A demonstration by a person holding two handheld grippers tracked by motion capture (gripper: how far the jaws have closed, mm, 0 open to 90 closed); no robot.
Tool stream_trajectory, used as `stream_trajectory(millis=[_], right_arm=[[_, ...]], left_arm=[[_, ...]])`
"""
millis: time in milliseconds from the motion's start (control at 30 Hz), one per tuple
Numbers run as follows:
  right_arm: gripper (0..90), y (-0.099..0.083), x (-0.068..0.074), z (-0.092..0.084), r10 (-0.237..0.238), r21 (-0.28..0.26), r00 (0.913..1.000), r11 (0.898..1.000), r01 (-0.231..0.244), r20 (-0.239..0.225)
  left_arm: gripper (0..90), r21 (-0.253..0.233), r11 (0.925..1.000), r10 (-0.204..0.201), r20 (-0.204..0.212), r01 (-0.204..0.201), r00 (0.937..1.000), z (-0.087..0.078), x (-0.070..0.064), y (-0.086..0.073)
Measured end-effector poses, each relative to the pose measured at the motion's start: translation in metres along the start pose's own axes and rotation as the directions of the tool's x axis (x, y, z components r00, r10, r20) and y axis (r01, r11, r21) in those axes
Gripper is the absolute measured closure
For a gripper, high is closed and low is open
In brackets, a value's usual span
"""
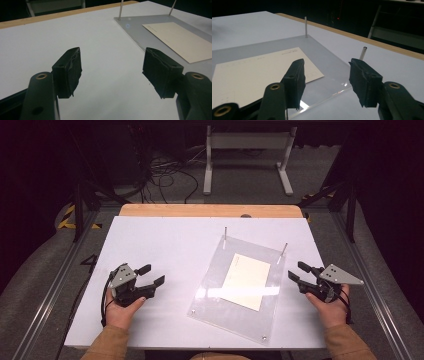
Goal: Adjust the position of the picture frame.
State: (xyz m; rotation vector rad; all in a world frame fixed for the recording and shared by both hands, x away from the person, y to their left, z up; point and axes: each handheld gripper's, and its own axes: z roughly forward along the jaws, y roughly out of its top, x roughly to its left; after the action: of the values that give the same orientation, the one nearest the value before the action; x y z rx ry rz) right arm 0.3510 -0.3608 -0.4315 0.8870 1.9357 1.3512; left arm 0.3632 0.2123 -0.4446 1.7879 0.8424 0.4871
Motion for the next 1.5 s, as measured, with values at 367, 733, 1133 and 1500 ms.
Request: stream_trajectory(millis=[367, 733, 1133, 1500], right_arm=[[56.9, 0.007, -0.002, -0.003, 0.02, 0.069, 0.9998, 0.997, -0.019, -0.008], [79.9, 0.01, -0.014, 0.003, 0.088, 0.174, 0.9947, 0.982, -0.077, -0.054], [75.4, 0.009, -0.018, 0.025, 0.073, 0.308, 0.9973, 0.949, -0.068, -0.003], [80.0, 0.01, -0.037, 0.052, 0.12, 0.374, 0.9921, 0.919, -0.125, 0.036]], left_arm=[[31.9, 0.033, 0.9992, 0.022, 0.005, -0.022, 0.9998, 0.001, -0.001, 0.005], [31.9, 0.056, 0.9984, 0.011, 0.02, -0.012, 0.9997, 0.003, -0.002, 0.006], [32.0, 0.07, 0.9975, 0.009, 0.023, -0.011, 0.9997, 0.006, -0.001, 0.005], [31.9, 0.09, 0.996, 0.003, 0.028, -0.005, 0.9996, 0.006, 0.0, 0.003]])
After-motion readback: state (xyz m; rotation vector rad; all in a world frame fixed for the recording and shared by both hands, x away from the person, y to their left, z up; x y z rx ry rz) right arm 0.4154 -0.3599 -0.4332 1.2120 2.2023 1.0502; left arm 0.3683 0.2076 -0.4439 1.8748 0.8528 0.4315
